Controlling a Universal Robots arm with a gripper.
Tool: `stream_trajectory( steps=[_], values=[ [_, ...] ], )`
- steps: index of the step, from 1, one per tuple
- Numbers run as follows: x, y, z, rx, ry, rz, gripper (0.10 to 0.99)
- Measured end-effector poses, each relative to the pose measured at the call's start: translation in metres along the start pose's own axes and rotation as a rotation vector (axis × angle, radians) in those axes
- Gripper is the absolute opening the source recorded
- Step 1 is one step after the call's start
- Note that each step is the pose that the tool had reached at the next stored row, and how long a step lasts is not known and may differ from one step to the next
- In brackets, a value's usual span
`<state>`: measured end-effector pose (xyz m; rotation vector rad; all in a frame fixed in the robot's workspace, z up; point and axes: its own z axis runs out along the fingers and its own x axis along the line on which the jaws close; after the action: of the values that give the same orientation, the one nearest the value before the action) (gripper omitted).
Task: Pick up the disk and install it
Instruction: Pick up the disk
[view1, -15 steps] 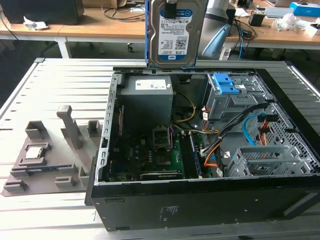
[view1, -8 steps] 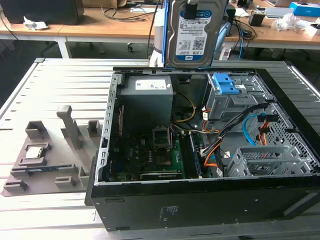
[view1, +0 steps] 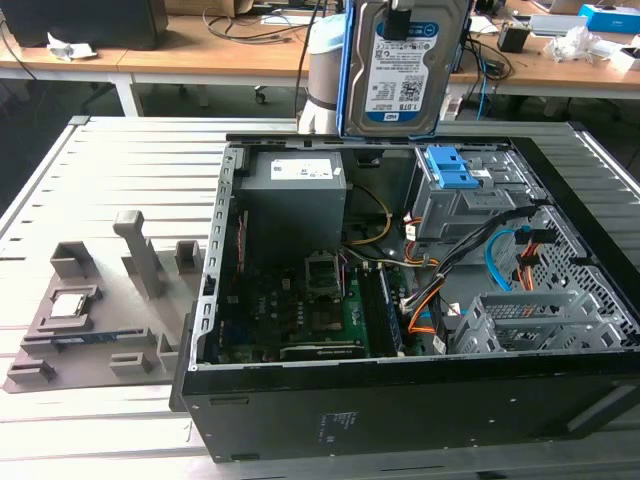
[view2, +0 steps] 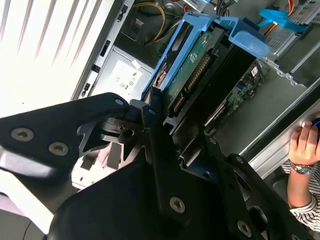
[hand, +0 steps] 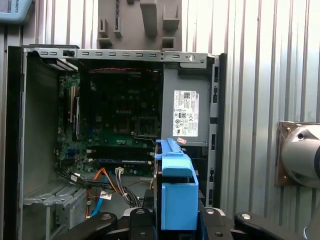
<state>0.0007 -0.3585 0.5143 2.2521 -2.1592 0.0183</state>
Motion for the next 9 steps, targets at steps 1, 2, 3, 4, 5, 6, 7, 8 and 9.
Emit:
stream_trajectory(
  steps=[1, 2, 3, 4, 5, 6, 7, 8, 9],
  values=[
    [0.0000, -0.0017, 0.0001, 0.000, -0.0001, 0.000, 0.365],
    [0.0001, -0.0020, 0.0001, 0.000, -0.0002, 0.000, 0.365],
    [0.0000, -0.0024, 0.0001, 0.000, -0.0001, 0.000, 0.365],
    [-0.0001, -0.0025, 0.0001, 0.000, -0.0001, 0.000, 0.365],
    [-0.0002, -0.0025, 0.0001, 0.000, -0.0001, 0.000, 0.365],
    [-0.0002, -0.0026, 0.0001, 0.000, -0.0001, 0.000, 0.365],
    [-0.0003, -0.0026, 0.0001, 0.000, -0.0001, 0.000, 0.365],
    [-0.0004, -0.0026, 0.0001, 0.000, -0.0002, 0.000, 0.365],
    [-0.0003, -0.0025, 0.0001, 0.000, -0.0076, 0.000, 0.365]
  ],
)
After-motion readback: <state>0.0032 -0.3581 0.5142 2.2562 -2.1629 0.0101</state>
